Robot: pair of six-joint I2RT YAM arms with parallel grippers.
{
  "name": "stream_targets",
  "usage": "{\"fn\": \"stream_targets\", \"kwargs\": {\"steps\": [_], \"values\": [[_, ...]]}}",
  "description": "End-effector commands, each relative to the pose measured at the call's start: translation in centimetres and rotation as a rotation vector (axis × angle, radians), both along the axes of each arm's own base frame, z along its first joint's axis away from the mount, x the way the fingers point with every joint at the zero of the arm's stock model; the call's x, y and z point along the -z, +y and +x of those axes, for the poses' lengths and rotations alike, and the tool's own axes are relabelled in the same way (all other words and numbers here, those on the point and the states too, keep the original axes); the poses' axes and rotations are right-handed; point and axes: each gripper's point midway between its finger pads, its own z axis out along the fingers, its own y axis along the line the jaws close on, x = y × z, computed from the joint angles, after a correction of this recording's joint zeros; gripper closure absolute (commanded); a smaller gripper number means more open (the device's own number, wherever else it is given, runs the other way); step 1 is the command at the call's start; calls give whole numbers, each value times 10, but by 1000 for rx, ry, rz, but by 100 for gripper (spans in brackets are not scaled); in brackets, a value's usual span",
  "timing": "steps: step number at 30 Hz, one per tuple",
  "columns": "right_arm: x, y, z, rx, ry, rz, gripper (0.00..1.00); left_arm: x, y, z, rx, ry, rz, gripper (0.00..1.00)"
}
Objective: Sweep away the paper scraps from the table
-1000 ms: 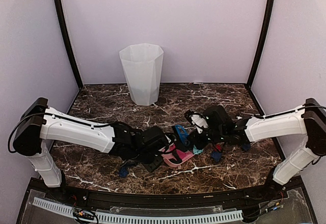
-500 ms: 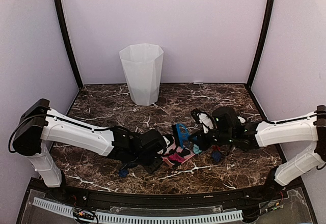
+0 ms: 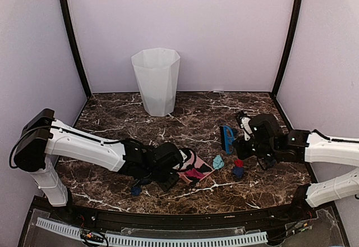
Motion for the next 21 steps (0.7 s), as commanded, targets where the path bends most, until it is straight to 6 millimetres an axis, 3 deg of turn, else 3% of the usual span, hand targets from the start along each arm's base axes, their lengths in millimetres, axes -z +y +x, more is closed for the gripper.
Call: {"fn": "stream_targets", "kwargs": {"steps": [1, 6, 9, 21], "values": [[10, -5, -2, 33, 63, -73, 100, 2, 8, -13, 26, 51, 24, 100], [33, -7, -2, 50, 144, -200, 100, 3, 7, -19, 36, 77, 50, 100], [40, 7, -9, -10, 173, -205, 100, 3, 6, -19, 42, 82, 53, 100], [25, 75, -32, -308, 157, 46, 100, 5, -7, -21, 74, 85, 27, 100]]}}
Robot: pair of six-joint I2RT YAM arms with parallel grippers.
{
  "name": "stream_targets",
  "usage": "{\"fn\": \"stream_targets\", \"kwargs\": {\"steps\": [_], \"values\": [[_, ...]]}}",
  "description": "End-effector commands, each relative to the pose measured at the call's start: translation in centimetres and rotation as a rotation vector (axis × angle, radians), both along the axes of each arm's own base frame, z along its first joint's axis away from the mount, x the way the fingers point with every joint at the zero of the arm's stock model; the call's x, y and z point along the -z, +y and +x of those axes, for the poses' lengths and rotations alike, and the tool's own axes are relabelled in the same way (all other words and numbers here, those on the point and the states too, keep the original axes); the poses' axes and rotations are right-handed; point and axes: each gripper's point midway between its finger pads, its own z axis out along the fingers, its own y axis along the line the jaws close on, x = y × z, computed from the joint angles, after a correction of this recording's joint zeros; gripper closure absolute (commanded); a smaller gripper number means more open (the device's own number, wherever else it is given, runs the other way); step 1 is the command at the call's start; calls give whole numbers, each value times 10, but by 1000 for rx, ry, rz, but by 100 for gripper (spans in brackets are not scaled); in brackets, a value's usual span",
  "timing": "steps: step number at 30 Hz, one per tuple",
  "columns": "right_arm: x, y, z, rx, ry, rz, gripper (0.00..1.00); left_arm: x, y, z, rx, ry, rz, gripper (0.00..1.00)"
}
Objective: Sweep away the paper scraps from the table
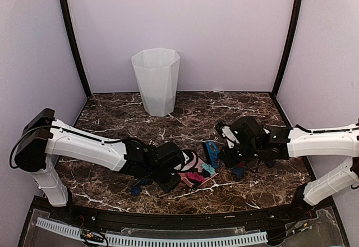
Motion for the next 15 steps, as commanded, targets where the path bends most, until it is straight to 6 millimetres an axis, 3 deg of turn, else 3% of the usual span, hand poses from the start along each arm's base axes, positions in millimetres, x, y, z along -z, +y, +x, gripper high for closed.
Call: {"fn": "stream_targets", "kwargs": {"steps": [1, 8, 15], "values": [[-19, 36, -9, -134, -20, 175, 100, 7, -2, -10, 43, 34, 26, 100], [-23, 34, -2, -106, -58, 176, 100, 4, -18, -5, 79, -10, -51, 100], [-53, 21, 10, -42, -154, 179, 100, -6, -24, 3, 79, -77, -118, 100]]}}
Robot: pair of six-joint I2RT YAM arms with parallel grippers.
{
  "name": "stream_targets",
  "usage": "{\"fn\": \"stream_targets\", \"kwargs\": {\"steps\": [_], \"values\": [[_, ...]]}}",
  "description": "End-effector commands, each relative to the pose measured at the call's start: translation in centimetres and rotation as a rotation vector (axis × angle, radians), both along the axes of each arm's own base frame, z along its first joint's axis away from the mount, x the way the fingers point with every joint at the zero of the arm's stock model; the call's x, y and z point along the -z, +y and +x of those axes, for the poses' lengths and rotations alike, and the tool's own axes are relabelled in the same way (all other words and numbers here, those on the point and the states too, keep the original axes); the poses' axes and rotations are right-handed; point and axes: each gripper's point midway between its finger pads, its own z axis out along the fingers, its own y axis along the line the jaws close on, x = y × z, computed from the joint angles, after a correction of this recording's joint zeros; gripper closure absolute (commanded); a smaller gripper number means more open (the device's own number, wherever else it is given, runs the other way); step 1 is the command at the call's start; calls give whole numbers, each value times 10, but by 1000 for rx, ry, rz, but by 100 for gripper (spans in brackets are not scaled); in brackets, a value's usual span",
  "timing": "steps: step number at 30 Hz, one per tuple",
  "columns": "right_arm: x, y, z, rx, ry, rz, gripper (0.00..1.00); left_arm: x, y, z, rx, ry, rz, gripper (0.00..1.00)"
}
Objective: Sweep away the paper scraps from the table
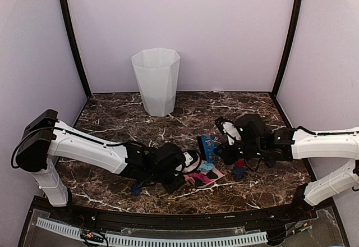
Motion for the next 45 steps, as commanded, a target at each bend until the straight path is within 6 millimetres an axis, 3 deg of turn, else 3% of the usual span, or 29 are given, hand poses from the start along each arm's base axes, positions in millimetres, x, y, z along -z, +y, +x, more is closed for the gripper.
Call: {"fn": "stream_targets", "kwargs": {"steps": [1, 13, 24, 27, 37, 45], "values": [[-35, -5, 11, 47, -104, 37, 100, -6, -4, 0, 28, -39, -43, 100], [-86, -38, 21, 188, -245, 78, 100, -20, -4, 7, 2, -86, -90, 100], [-89, -87, 35, 432, -337, 45, 100, -41, 1, 15, -53, -113, -107, 100], [-81, -108, 40, 538, -364, 4, 100, -47, 4, 23, -88, -108, -101, 100], [-79, -143, 44, 670, -403, 28, 100, -88, -4, 58, -166, -98, -171, 100], [-81, -159, 40, 713, -413, 58, 100, -150, -20, 90, -186, -171, -241, 100]]}}
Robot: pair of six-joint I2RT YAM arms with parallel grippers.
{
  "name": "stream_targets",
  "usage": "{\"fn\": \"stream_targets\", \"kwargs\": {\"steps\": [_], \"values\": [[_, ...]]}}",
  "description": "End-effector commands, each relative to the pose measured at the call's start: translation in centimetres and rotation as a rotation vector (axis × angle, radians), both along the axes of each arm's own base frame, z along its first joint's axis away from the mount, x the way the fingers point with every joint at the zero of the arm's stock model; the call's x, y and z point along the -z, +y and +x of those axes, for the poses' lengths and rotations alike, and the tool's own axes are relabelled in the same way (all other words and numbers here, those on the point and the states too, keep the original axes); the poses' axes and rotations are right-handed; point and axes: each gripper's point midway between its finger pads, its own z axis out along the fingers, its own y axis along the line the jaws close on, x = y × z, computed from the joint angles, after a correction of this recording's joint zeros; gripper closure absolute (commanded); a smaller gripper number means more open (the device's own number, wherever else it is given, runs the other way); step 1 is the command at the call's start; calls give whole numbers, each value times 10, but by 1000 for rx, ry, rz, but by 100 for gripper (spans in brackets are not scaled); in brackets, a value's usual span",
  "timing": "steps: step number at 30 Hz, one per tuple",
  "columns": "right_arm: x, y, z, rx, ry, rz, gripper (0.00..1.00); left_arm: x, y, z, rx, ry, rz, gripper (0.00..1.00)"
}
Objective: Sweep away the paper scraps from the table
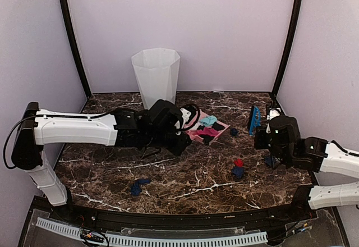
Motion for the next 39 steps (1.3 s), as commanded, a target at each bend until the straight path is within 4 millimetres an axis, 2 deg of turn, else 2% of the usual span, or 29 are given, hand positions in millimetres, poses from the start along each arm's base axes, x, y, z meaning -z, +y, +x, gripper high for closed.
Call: {"fn": "stream_targets", "kwargs": {"steps": [1, 4, 5, 9, 11, 12, 15, 17, 18, 24, 30, 33, 39], "values": [[-9, -11, 0, 48, -44, 49, 100, -38, -5, 12, -2, -51, -17, 100], [-11, -12, -1, 46, -50, 60, 100, -62, -6, 28, -18, -79, -42, 100], [-11, -12, 0, 45, -49, 59, 100, -63, -3, 34, -29, -77, -36, 100], [-11, -12, 0, 44, -49, 58, 100, -88, 2, 57, -61, -104, -54, 100], [-11, -12, 0, 43, -49, 59, 100, -110, 3, 70, -73, -124, -88, 100], [-12, -12, 0, 43, -50, 61, 100, -113, 5, 73, -72, -121, -93, 100], [-12, -12, -1, 40, -51, 61, 100, -138, 14, 95, -111, -141, -129, 100], [-12, -12, -1, 39, -49, 61, 100, -149, 19, 108, -123, -143, -148, 100], [-12, -12, -1, 39, -50, 61, 100, -147, 24, 115, -137, -137, -142, 100], [-12, -11, -1, 35, -49, 61, 100, -182, 40, 145, -167, -151, -233, 100], [-10, -10, 0, 31, -44, 56, 100, -203, 59, 174, -210, -152, -313, 100], [-10, -9, 0, 28, -44, 57, 100, -205, 69, 189, -218, -132, -348, 100], [-9, -7, 1, 23, -40, 54, 100, -210, 76, 212, -205, -75, -440, 100]]}}
